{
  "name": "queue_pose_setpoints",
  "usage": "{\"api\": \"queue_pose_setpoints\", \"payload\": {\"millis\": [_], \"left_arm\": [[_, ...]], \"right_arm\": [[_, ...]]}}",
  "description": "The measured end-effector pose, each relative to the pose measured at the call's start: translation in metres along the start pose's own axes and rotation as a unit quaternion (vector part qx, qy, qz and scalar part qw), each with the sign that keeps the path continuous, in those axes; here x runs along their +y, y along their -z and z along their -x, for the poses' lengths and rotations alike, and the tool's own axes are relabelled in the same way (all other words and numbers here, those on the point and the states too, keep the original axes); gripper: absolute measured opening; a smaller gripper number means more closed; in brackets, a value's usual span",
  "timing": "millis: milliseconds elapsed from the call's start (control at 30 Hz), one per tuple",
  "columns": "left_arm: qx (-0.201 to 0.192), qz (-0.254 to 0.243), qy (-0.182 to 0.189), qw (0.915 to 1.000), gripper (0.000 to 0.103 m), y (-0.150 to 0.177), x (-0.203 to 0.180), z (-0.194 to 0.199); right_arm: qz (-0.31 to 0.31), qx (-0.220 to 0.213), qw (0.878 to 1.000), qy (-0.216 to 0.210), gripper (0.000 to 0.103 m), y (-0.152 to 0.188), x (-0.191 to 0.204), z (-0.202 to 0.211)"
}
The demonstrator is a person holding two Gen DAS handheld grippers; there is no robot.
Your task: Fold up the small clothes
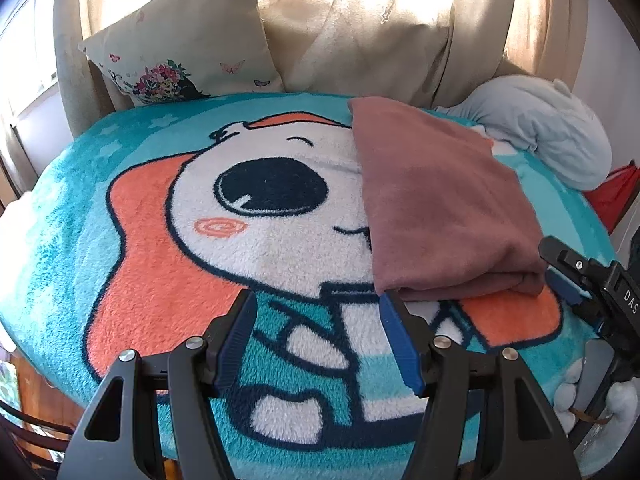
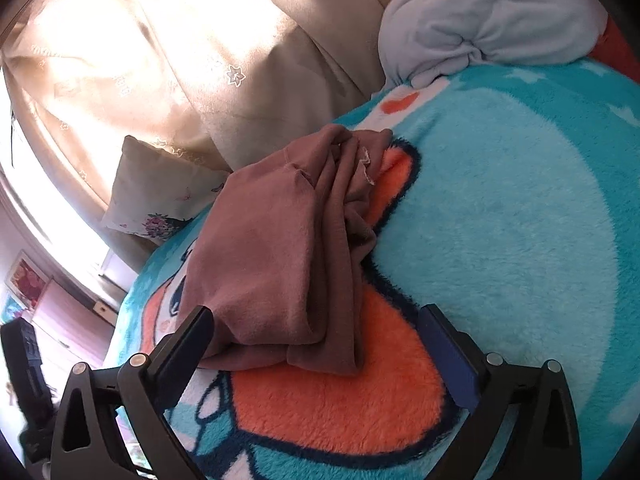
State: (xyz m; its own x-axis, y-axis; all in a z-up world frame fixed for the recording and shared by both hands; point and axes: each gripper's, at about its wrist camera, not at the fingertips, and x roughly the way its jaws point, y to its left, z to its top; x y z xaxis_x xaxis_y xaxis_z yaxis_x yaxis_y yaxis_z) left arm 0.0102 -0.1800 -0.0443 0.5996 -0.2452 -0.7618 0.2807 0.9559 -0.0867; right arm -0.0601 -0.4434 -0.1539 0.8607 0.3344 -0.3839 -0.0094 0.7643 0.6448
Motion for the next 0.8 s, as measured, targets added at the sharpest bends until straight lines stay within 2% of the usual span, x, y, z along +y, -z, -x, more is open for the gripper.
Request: {"api": "queue_pose_setpoints", "payload": {"millis": [100,167,267,333,400,500,567,667,733,767,800], "left_arm": [[0.001,0.013,0.028,0.9995,0.063,-0.011,0.009,0.0],[0.006,0.018,0.052,0.9985,0.063,-0.025,0.014,-0.001],[0.011,0.021,0.085,0.9961,0.073,-0.05,0.018,-0.012],[0.02,0.014,0.089,0.9957,0.074,-0.066,0.016,-0.027],[0.032,0.007,0.091,0.9953,0.074,-0.078,0.012,-0.047],[0.068,0.007,0.107,0.9918,0.074,-0.089,0.004,-0.078],[0.077,-0.001,0.127,0.9889,0.074,-0.095,-0.005,-0.091],[0.081,-0.011,0.16,0.9837,0.074,-0.106,-0.021,-0.106],[0.1,-0.001,0.198,0.9751,0.074,-0.112,-0.028,-0.118],[0.114,0.018,0.216,0.9695,0.074,-0.114,-0.03,-0.126],[0.13,0.036,0.237,0.9623,0.071,-0.113,-0.031,-0.133]], "right_arm": [[-0.001,0.045,0.999,-0.018,0.102,-0.013,-0.003,-0.004],[-0.024,0.065,0.997,-0.037,0.102,-0.021,-0.011,-0.002],[-0.047,0.07,0.995,-0.058,0.102,-0.037,-0.021,0.002],[-0.046,0.073,0.995,-0.058,0.102,-0.049,-0.023,-0.001],[-0.032,0.071,0.996,-0.041,0.102,-0.062,-0.022,-0.009],[-0.028,0.079,0.996,-0.039,0.096,-0.077,-0.021,-0.024],[-0.028,0.083,0.994,-0.06,0.096,-0.086,-0.018,-0.033],[-0.022,0.095,0.994,-0.043,0.094,-0.097,-0.015,-0.054],[-0.02,0.105,0.994,-0.035,0.081,-0.101,-0.014,-0.07],[-0.014,0.104,0.994,-0.033,0.079,-0.103,-0.012,-0.077],[-0.004,0.102,0.994,-0.034,0.067,-0.104,-0.007,-0.082]]}}
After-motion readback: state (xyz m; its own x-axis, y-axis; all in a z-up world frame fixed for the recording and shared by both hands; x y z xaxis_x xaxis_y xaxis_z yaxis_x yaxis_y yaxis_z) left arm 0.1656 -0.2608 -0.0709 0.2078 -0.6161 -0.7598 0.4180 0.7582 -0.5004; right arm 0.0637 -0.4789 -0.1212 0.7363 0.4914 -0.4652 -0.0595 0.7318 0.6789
